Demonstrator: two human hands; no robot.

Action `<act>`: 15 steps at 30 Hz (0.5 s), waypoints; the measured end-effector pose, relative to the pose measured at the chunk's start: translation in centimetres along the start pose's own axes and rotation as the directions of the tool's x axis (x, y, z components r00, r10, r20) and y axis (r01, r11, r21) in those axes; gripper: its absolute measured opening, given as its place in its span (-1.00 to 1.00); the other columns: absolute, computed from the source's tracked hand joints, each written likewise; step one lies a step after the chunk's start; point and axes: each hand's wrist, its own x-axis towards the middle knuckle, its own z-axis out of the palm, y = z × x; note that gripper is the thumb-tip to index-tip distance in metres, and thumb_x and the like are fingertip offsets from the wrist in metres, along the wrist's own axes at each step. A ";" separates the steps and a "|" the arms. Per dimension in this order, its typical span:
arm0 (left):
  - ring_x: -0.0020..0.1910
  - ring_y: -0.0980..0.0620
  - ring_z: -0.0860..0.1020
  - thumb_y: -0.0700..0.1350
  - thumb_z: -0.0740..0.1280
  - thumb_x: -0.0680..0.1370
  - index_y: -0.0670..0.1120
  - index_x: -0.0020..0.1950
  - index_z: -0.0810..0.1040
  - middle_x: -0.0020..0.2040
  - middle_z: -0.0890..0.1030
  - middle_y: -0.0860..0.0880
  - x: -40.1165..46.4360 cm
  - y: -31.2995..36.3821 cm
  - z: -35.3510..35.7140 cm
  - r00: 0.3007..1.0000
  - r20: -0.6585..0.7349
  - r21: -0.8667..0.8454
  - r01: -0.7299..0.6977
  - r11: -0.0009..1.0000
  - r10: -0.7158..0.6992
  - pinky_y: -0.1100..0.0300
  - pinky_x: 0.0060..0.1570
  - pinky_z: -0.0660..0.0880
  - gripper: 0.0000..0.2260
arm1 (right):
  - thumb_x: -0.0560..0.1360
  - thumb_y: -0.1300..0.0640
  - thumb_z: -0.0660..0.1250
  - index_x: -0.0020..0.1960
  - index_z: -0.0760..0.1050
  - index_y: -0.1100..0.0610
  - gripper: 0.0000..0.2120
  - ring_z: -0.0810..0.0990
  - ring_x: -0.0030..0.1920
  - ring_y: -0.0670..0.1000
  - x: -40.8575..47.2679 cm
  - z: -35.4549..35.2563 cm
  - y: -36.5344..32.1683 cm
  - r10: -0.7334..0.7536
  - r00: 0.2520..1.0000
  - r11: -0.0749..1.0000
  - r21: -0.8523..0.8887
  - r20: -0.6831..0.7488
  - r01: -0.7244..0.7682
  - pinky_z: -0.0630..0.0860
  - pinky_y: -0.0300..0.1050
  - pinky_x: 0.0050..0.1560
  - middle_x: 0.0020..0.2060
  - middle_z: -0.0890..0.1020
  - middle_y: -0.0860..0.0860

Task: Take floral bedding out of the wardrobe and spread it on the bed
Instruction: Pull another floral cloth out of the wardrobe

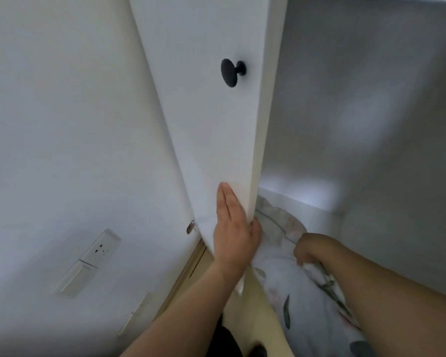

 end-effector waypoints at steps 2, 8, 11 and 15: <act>0.53 -0.25 0.12 0.03 0.32 0.55 -0.25 0.56 -0.19 0.57 -0.08 -0.24 1.5 0.3 1.3 0.997 0.021 0.021 -0.073 0.997 0.072 -0.04 0.28 0.47 -0.15 | 0.42 0.00 0.36 0.50 0.24 0.12 -0.30 0.49 0.27 0.11 0.0 -0.5 1.1 0.001 1.000 0.998 0.065 -0.004 -0.001 0.43 -0.08 0.29 0.36 0.45 0.10; 0.55 -0.29 -0.12 0.16 0.19 0.59 -0.23 0.55 -0.24 0.56 -0.20 -0.26 4.5 -0.8 4.2 0.965 0.106 0.065 -0.247 0.967 0.239 -0.23 0.42 0.22 -0.18 | 0.38 -0.01 0.36 0.49 0.26 0.17 -0.27 0.52 0.24 0.15 -0.4 -1.8 3.8 0.044 0.998 0.984 0.174 -0.051 -0.034 0.45 0.00 0.30 0.34 0.48 0.13; 0.55 -0.20 -0.22 0.24 0.06 0.58 -0.14 0.55 -0.32 0.57 -0.26 -0.19 5.8 -1.1 4.8 0.966 0.167 0.131 -0.219 0.967 0.196 -0.26 0.48 0.03 -0.20 | 0.42 0.03 0.39 0.48 0.28 0.16 -0.32 0.50 0.27 0.15 0.0 -2.0 4.2 0.088 0.991 0.977 0.202 -0.103 -0.066 0.44 0.00 0.31 0.36 0.46 0.12; 0.54 -0.25 -0.26 0.30 -0.02 0.57 -0.07 0.53 -0.40 0.55 -0.31 -0.18 7.9 -1.8 5.7 0.945 0.228 0.186 -0.280 0.942 0.235 -0.29 0.47 -0.04 -0.21 | 0.44 0.04 0.37 0.45 0.32 0.17 -0.37 0.50 0.27 0.15 0.9 -2.6 4.0 0.143 0.985 0.970 0.209 -0.097 -0.120 0.44 0.00 0.31 0.34 0.47 0.14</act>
